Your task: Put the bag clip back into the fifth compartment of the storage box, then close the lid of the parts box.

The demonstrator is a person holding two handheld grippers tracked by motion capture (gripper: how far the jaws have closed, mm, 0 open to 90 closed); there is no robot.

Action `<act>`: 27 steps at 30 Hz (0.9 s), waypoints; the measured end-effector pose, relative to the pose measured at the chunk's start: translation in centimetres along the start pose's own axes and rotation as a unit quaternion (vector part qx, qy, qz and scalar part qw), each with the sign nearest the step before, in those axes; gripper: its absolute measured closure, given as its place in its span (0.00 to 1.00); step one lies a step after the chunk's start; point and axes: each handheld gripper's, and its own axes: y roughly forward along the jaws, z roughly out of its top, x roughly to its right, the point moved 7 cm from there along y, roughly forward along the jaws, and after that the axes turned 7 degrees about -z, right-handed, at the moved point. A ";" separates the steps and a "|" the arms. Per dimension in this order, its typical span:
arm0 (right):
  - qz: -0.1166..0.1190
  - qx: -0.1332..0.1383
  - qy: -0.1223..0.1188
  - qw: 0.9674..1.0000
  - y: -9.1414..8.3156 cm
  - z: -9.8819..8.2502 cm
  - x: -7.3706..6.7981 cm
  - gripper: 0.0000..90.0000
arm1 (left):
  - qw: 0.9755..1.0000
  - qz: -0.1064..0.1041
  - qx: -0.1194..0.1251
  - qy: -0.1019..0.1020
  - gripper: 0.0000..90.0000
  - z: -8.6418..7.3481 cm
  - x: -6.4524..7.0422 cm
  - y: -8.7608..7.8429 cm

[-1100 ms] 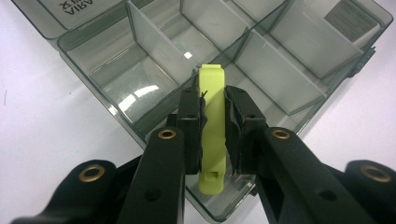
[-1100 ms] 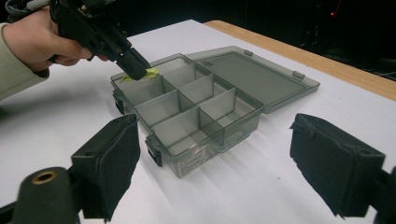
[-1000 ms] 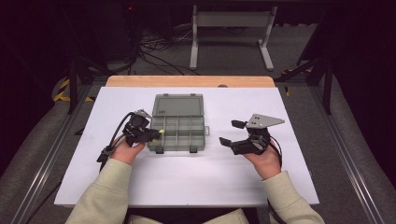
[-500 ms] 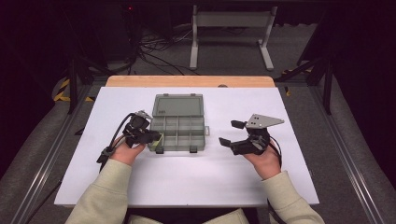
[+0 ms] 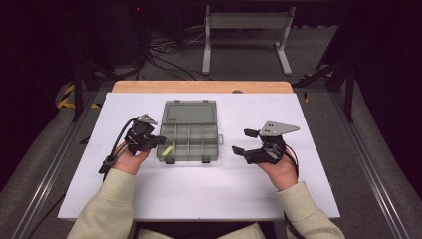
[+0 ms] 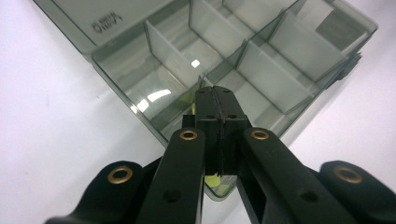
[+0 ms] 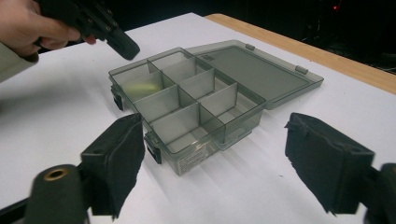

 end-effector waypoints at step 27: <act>-0.017 -0.107 -0.043 0.993 4.9 2.8 2.0 1.00 | 0.999 0.049 0.004 0.006 1.00 2.5 -3.9 -2.6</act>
